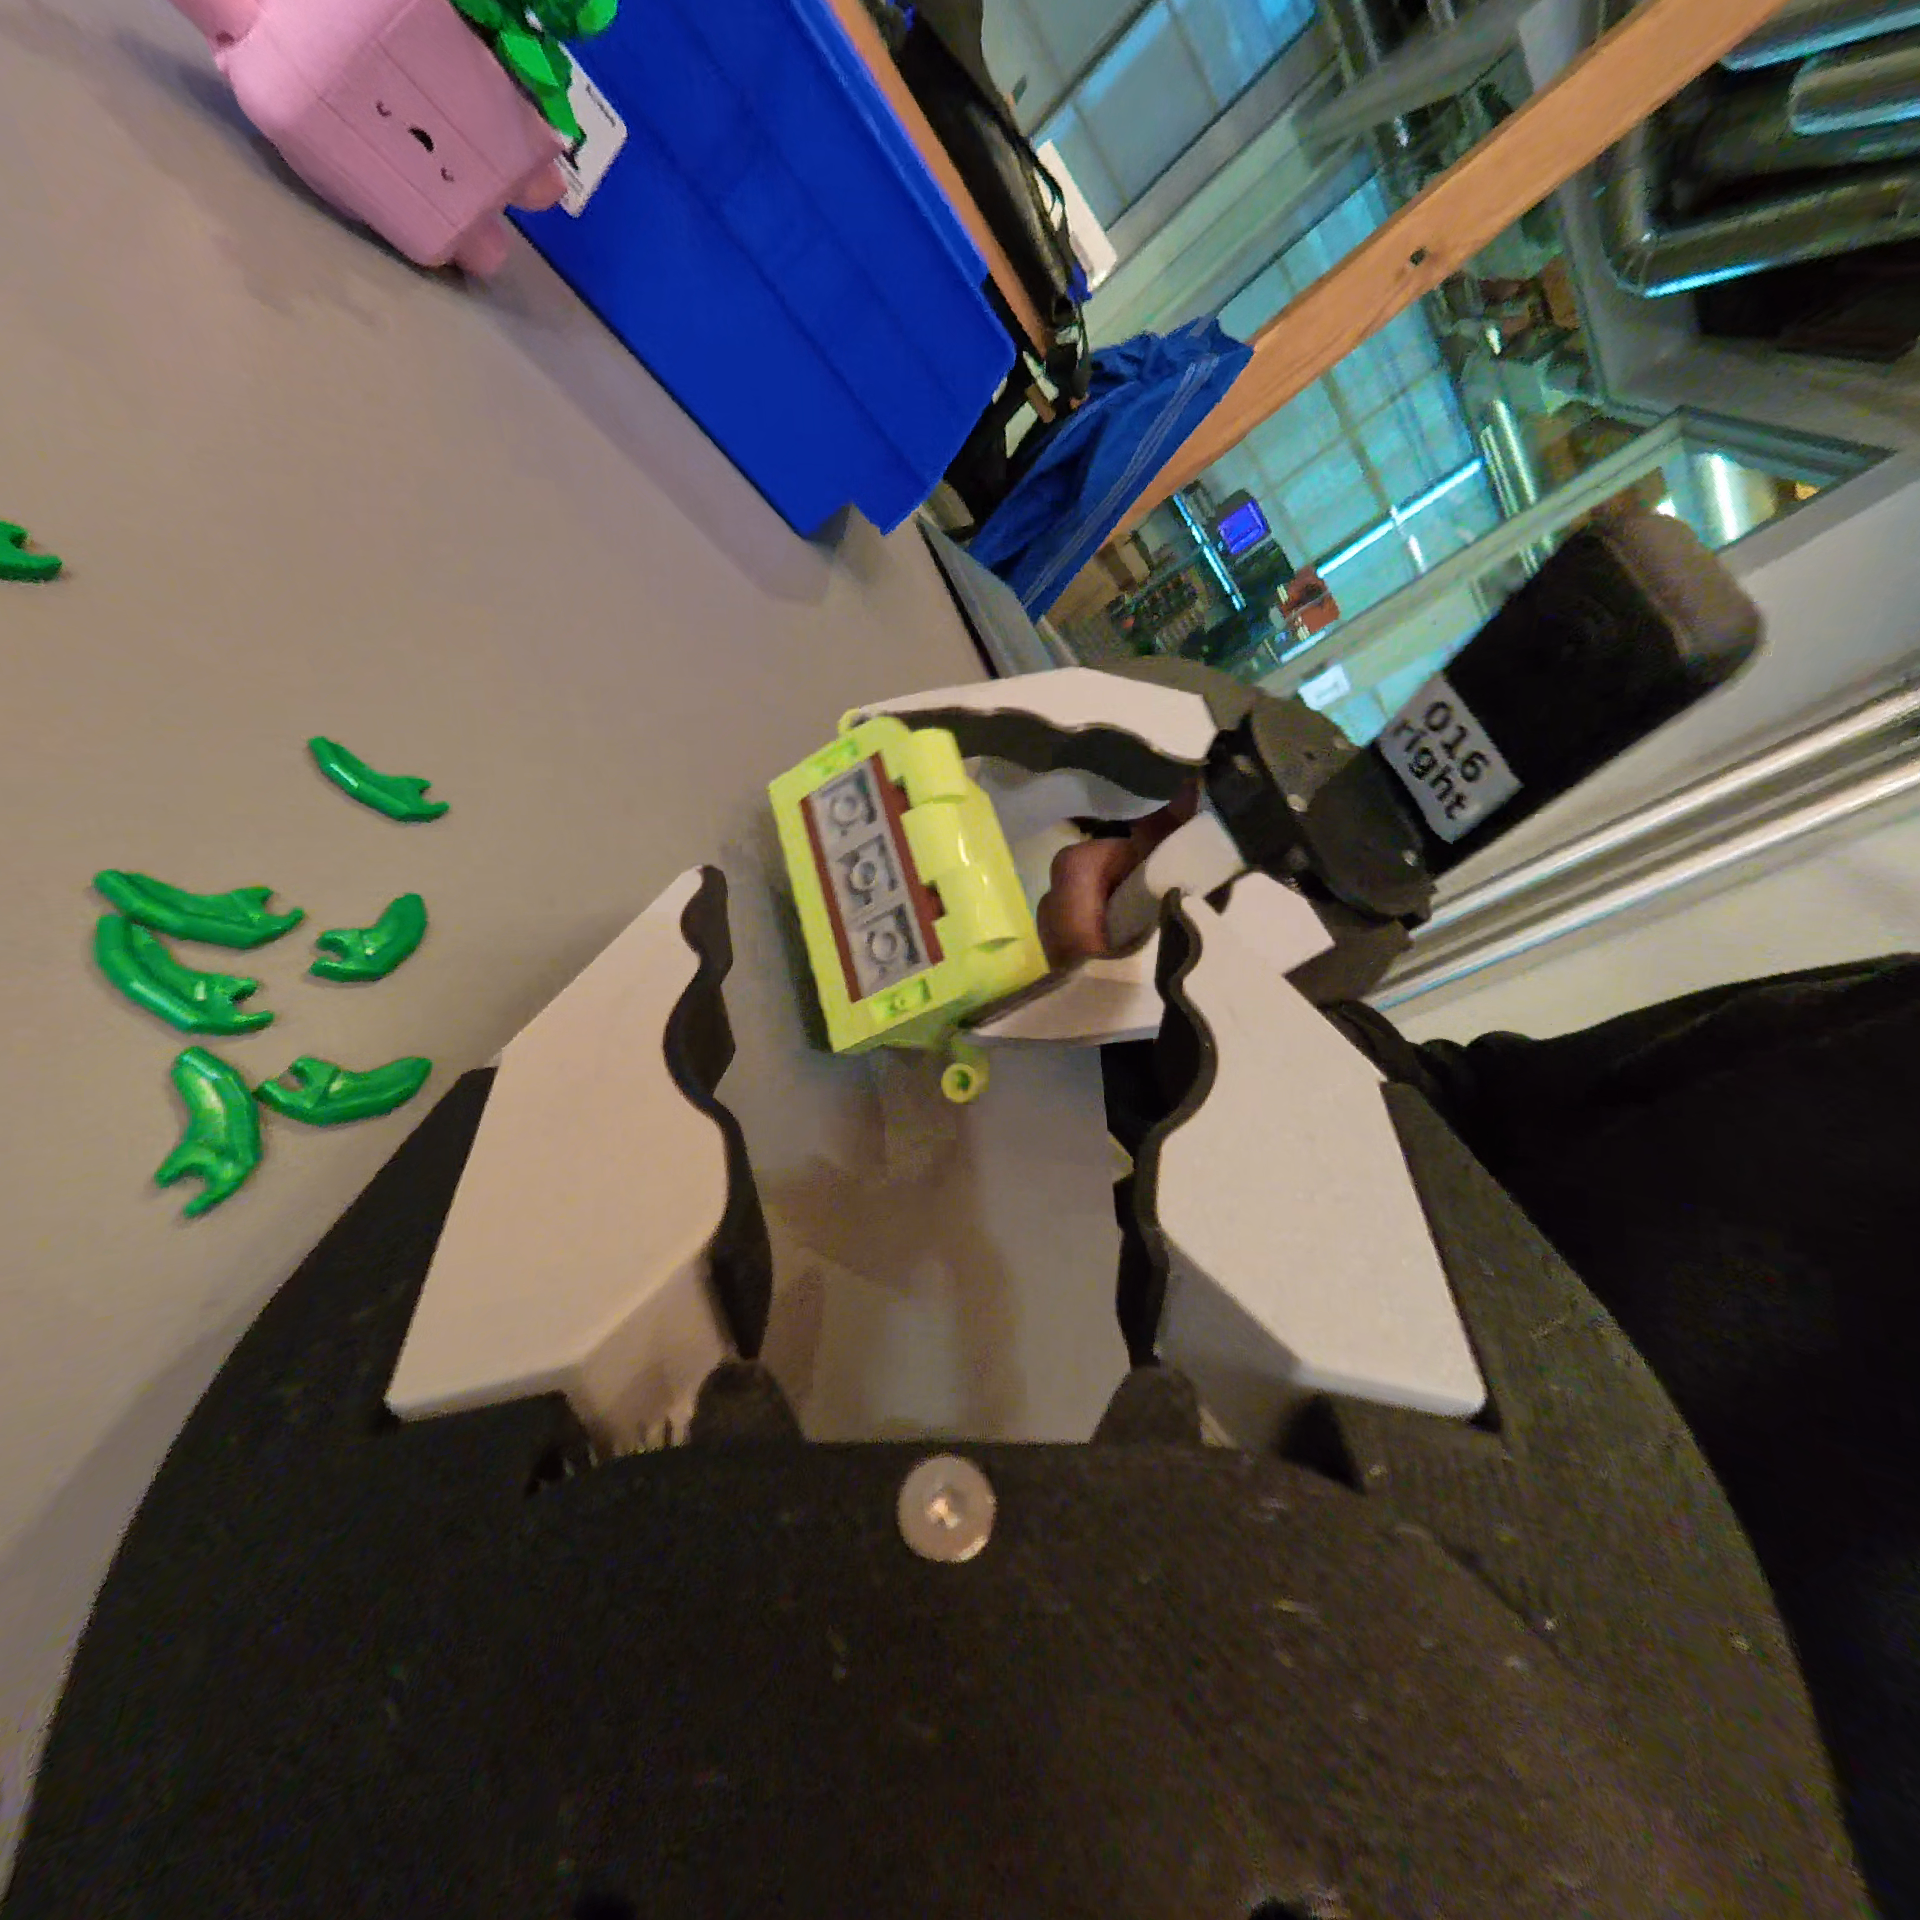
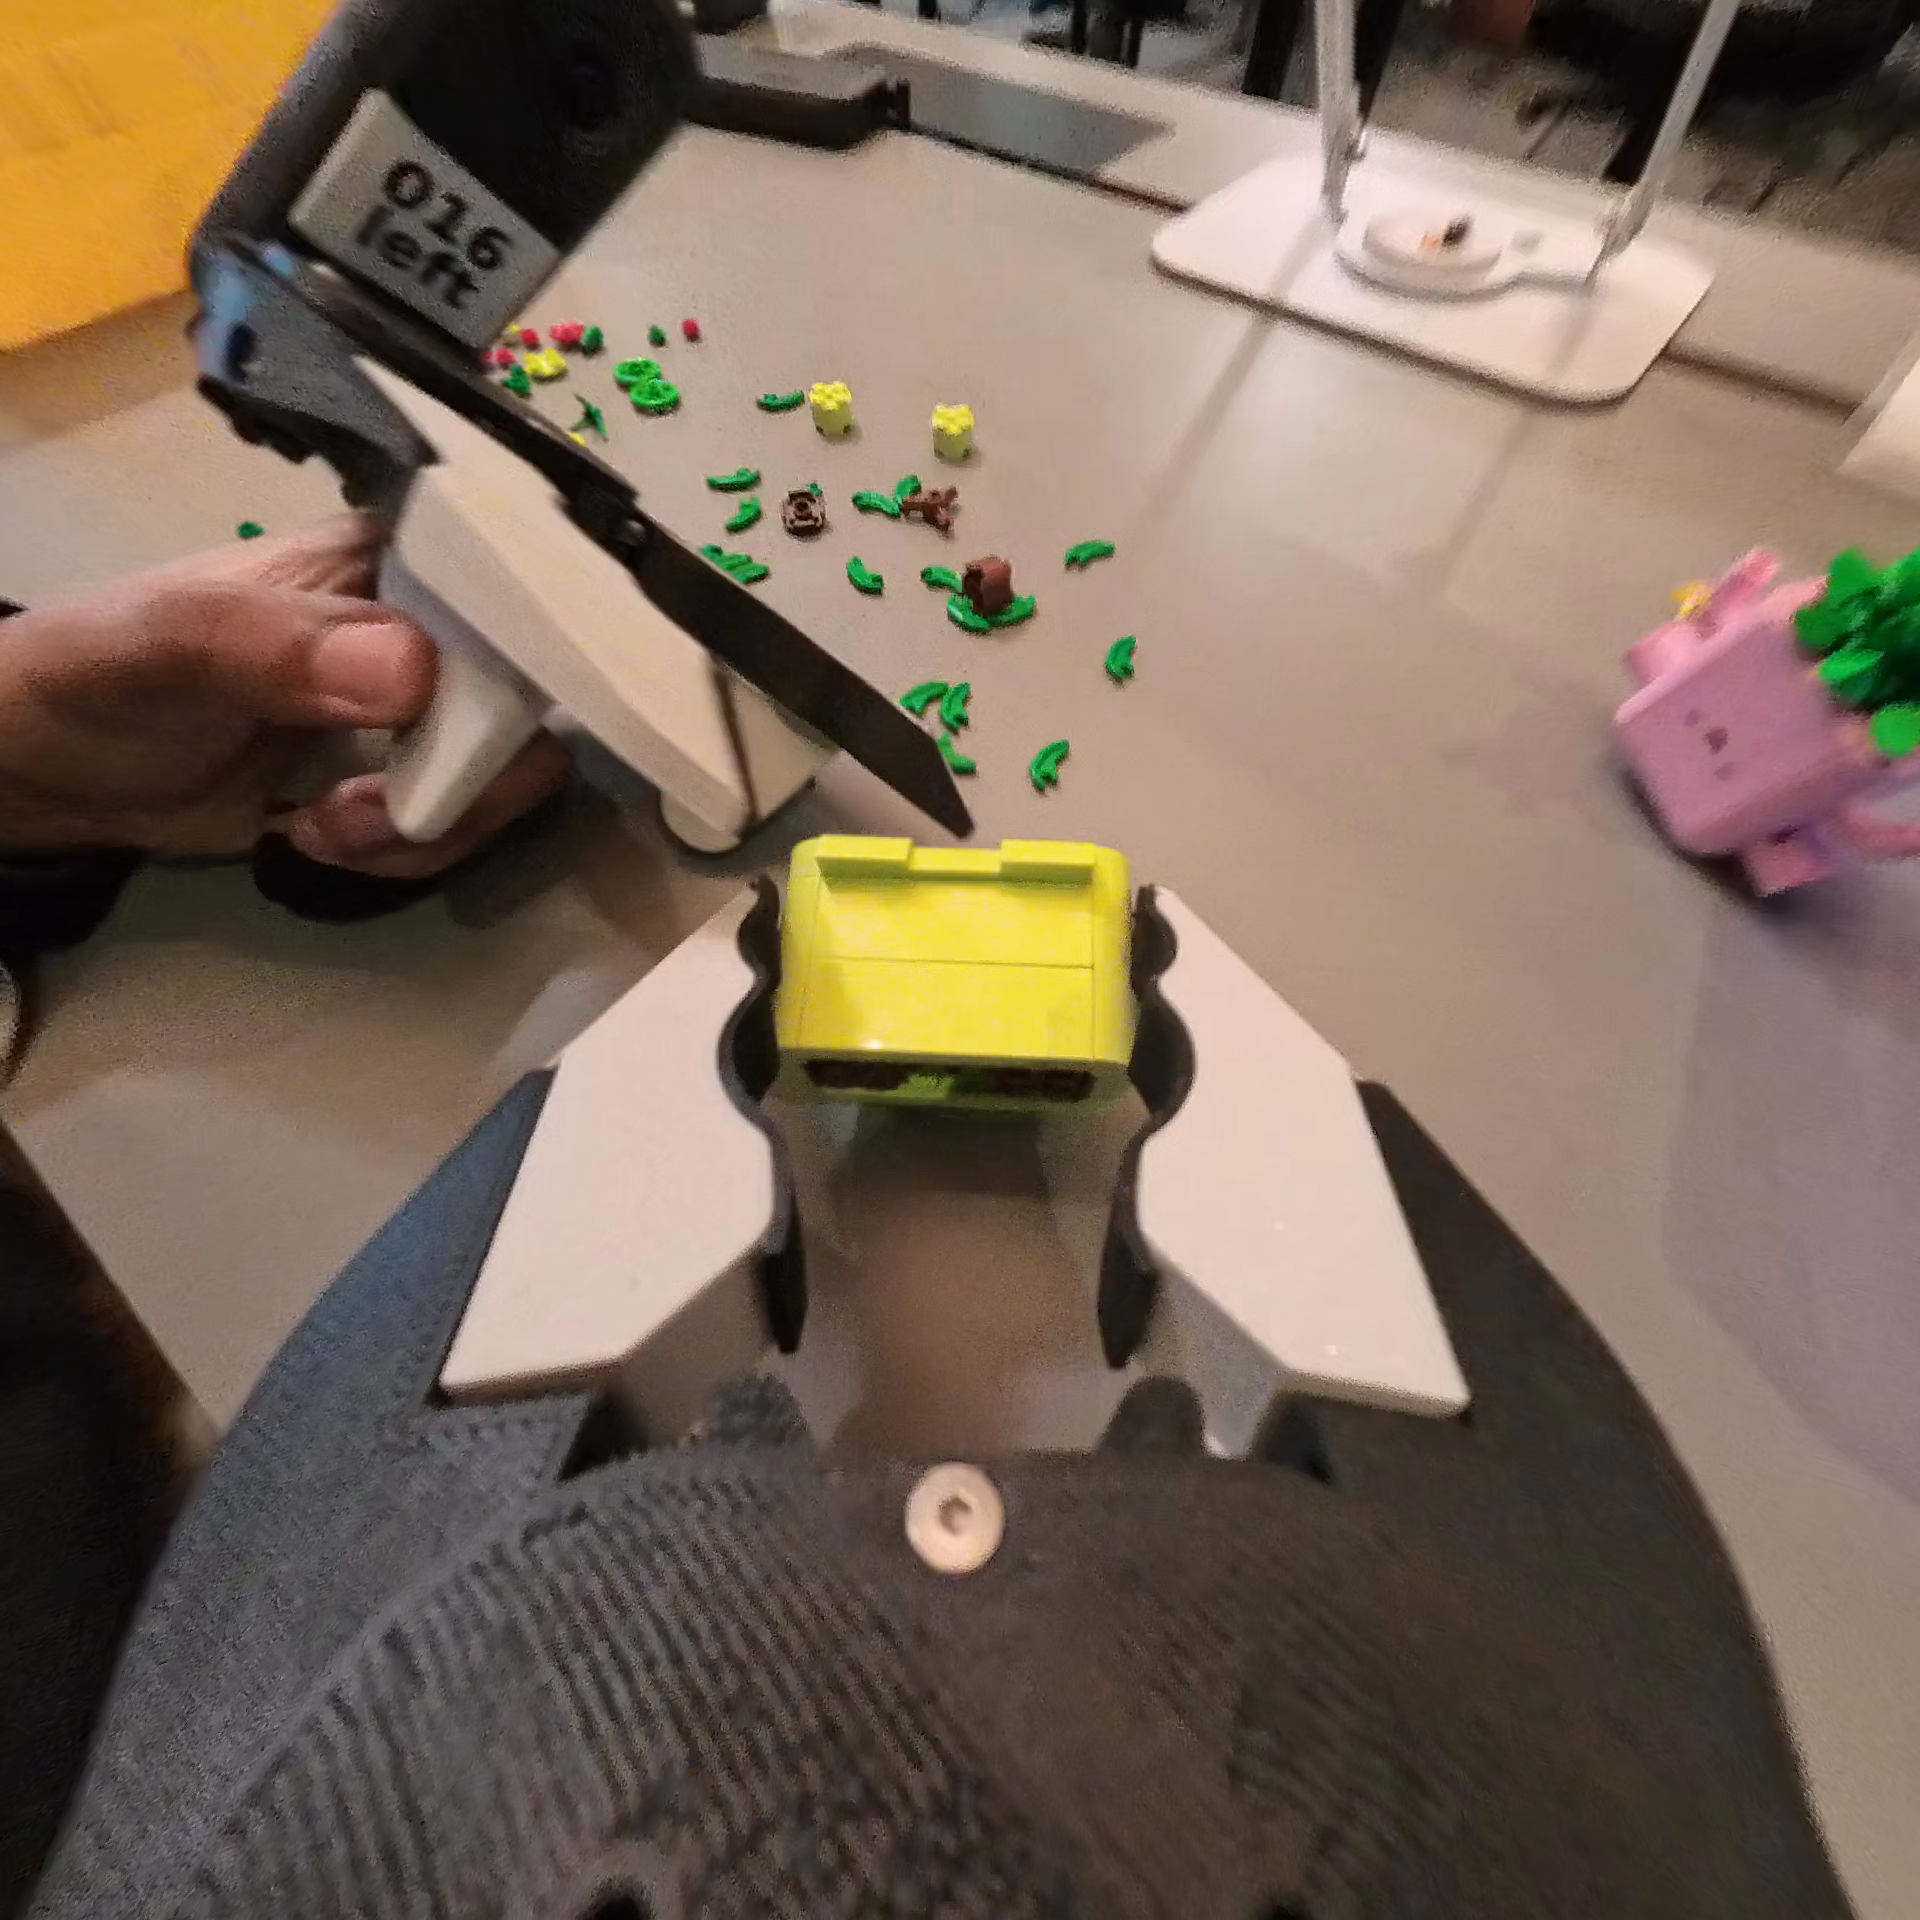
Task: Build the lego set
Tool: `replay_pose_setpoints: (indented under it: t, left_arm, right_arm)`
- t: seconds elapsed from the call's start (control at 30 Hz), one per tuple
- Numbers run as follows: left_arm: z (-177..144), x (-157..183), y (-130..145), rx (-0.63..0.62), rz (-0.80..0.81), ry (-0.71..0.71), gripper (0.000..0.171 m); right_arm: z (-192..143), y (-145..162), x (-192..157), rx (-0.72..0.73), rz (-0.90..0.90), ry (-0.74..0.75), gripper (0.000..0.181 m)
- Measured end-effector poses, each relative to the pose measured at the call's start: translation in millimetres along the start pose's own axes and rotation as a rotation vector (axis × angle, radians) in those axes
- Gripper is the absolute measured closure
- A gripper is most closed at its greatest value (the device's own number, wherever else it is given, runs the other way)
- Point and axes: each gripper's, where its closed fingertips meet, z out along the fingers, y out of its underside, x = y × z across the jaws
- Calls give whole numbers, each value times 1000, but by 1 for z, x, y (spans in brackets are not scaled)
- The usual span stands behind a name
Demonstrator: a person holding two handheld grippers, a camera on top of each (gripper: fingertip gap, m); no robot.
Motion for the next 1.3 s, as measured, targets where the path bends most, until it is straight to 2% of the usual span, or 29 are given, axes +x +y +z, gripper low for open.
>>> replay_pose_setpoints:
  t: [0.07,0.17,0.27,0.37,0.53,0.77,0.87,0.93,1.07,1.3]
  left_arm:
    - [4,3,7,-55,-23,28,86]
    - [9,16,19,-118,-82,121,90]
    - [12,33,20,-99,-135,224,111]
    - [15,32,21,-89,-158,212,123]
    - [20,29,21,-113,-92,162,126]
    - [28,0,16,-258,200,-63,126]
    - [30,-11,18,-367,324,-127,126]
    - [31,-12,20,-422,408,-129,126]
    - [28,-13,27,-502,564,-145,121]
    - [10,-2,25,-452,659,-180,111]
  right_arm:
    - [-5,-6,-6,35,-92,30,114]
    - [-13,-12,-12,69,-242,88,114]
    - [-22,-18,-22,92,-390,114,114]
    - [-27,-18,-24,86,-446,141,113]
    - [-30,-12,-18,69,-415,148,114]
    - [-23,11,0,-62,-275,144,118]
    - [-21,20,1,-92,-178,93,117]
    - [-23,23,-3,-81,-127,51,110]
    - [-33,31,-13,-97,-83,-53,108]
    - [-52,29,-5,1,-8,-80,104]
